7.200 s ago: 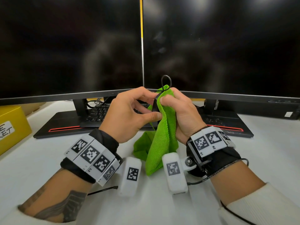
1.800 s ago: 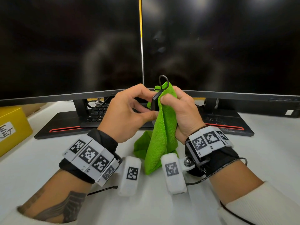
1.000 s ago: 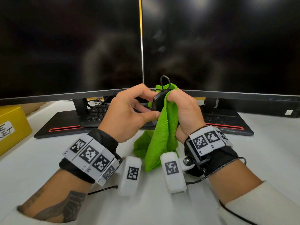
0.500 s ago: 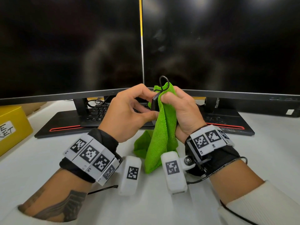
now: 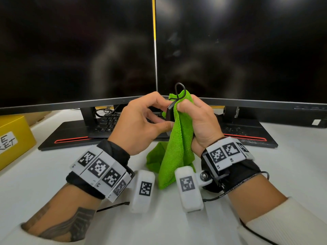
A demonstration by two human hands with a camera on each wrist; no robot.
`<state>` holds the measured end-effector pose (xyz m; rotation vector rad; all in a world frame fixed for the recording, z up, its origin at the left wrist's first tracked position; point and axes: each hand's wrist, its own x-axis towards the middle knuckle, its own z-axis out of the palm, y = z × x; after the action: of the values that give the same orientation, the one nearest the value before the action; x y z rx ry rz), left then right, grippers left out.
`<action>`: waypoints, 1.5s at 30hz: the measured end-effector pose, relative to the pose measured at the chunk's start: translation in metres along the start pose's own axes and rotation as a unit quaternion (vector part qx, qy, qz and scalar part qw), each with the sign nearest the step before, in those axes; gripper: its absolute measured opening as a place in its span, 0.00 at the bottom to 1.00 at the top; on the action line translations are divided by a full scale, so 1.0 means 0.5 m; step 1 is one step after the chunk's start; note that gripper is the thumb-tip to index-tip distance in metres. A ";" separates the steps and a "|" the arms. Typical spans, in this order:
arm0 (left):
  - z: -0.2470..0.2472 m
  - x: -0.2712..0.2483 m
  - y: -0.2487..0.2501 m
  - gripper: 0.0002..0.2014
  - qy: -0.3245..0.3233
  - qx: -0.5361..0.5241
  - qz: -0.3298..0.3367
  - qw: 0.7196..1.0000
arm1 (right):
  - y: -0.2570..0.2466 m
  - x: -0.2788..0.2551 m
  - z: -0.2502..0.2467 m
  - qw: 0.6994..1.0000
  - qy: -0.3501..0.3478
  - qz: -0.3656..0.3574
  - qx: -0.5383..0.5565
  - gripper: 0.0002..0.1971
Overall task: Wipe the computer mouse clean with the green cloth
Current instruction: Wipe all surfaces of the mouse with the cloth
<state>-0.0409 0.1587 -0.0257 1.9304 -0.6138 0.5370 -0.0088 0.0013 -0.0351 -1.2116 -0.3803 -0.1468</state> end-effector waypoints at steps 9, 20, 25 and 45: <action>0.001 0.000 0.003 0.18 -0.007 -0.004 0.012 1.000 | -0.003 0.002 0.001 0.999 0.011 0.015 0.028 0.01; -0.001 -0.001 -0.002 0.17 0.000 -0.006 0.014 1.000 | -0.004 0.009 -0.006 0.997 0.050 0.054 0.023 0.09; -0.007 0.003 -0.008 0.17 0.005 -0.011 0.014 1.000 | -0.005 0.012 -0.007 0.992 0.069 0.089 0.049 0.10; -0.037 0.016 -0.055 0.20 0.044 -0.355 -0.113 0.927 | -0.032 0.012 -0.034 0.961 -0.021 0.075 0.265 0.29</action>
<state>-0.0193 0.1843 -0.0325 1.2554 -0.4354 0.2026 -0.0047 -0.0197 -0.0239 -0.7102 -0.3344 0.1084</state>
